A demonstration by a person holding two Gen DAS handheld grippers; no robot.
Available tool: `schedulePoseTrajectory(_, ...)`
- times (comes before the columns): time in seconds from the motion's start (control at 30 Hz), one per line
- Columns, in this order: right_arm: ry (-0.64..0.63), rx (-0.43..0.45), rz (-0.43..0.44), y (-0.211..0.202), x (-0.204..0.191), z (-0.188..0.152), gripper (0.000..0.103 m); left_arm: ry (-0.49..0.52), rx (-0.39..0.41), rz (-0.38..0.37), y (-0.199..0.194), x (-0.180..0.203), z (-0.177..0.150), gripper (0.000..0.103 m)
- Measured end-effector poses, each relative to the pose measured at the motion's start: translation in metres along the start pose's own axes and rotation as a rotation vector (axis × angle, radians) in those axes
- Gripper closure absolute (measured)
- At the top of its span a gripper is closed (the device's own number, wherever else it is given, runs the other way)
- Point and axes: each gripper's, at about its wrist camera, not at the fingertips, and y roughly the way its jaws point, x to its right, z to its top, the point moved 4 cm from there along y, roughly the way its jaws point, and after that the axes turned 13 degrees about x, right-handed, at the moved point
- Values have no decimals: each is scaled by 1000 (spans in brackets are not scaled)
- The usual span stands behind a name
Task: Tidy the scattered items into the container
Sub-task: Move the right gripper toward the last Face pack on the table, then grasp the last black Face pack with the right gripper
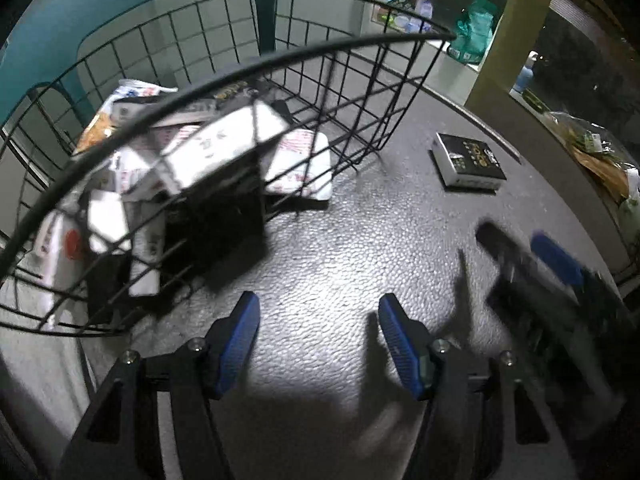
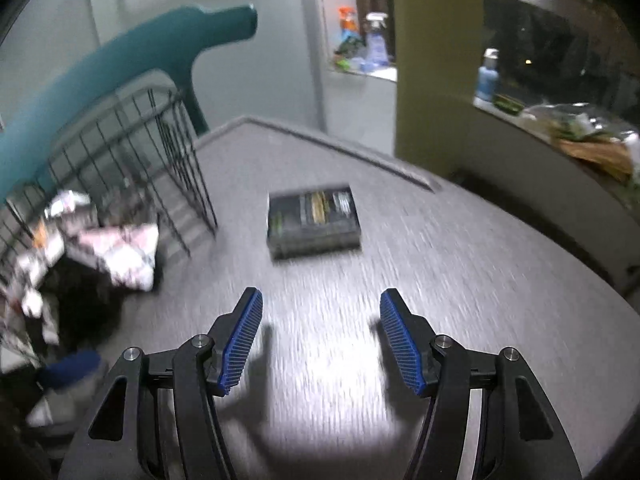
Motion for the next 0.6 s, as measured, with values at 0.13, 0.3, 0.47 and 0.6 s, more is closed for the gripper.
schedulePoseTrajectory(0.13, -30, 13, 43, 14, 1, 14, 30, -63, -11, 22, 10, 0, 9, 35)
schedulePoseTrajectory(0.3, -48, 3, 50, 35, -4, 21, 28, -145, -31, 53, 21, -4, 18, 35)
schedulePoseTrajectory(0.47, -70, -49, 49, 61, -9, 23, 27, -160, -29, 73, 27, -7, 22, 35)
schedulePoseTrajectory(0.6, -86, -48, 32, 70, -13, 29, 27, -168, -30, 74, 29, -9, 23, 35)
